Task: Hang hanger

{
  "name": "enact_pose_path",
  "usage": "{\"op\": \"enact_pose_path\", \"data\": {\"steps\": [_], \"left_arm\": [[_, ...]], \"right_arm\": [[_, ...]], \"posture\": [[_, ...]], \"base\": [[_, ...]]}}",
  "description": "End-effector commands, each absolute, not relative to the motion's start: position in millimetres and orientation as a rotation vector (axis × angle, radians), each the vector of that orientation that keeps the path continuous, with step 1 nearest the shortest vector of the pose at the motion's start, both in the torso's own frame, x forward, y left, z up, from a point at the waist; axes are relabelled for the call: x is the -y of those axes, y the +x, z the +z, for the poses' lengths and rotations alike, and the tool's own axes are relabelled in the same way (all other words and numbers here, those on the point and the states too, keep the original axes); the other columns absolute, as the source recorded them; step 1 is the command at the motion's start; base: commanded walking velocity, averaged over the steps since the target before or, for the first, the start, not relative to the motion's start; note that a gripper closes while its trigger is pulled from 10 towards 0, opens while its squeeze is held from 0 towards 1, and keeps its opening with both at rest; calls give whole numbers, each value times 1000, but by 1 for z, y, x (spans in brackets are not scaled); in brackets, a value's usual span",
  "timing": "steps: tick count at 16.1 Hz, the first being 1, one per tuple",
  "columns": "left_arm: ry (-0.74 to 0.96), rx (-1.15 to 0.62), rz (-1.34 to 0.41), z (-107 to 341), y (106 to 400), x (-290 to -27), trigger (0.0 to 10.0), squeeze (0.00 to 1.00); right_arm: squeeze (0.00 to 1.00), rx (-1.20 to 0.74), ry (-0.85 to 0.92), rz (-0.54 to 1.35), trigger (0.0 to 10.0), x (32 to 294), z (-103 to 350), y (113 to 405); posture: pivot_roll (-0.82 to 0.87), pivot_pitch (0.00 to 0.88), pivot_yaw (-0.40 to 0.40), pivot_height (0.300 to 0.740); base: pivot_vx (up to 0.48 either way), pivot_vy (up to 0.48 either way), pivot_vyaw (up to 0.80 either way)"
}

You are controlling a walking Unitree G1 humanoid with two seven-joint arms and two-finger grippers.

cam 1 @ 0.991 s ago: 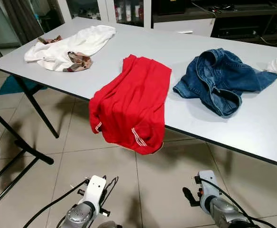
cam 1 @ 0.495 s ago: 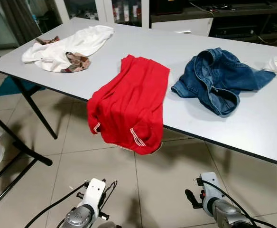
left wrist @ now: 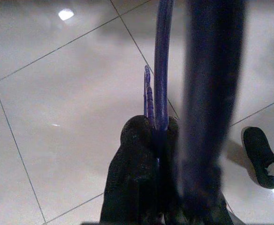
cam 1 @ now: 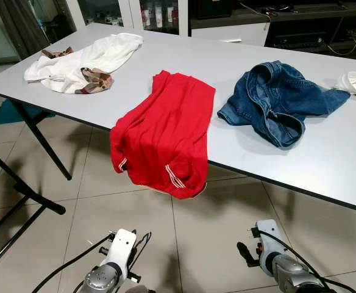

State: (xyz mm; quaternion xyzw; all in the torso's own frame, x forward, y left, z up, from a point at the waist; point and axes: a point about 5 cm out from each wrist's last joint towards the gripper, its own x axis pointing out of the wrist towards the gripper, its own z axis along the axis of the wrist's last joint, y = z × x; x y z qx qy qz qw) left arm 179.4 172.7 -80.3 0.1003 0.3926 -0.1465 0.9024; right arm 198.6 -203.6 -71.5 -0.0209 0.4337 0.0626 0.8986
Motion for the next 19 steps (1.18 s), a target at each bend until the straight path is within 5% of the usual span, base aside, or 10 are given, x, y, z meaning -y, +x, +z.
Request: {"op": "enact_pose_path", "data": {"steps": [1, 19], "left_arm": [[225, -826, -313, -81, 177, -175, 10000, 0], [224, -821, -317, -80, 182, -173, 10000, 0]], "right_arm": [[0, -896, -55, 141, 10000, 202, -72, 199], [0, -892, -65, 149, 10000, 201, -72, 198]], "posture": [[-88, 0, 82, 736], [-103, 0, 85, 736]], "base": [[0, 0, 0], [0, 0, 0]]}}
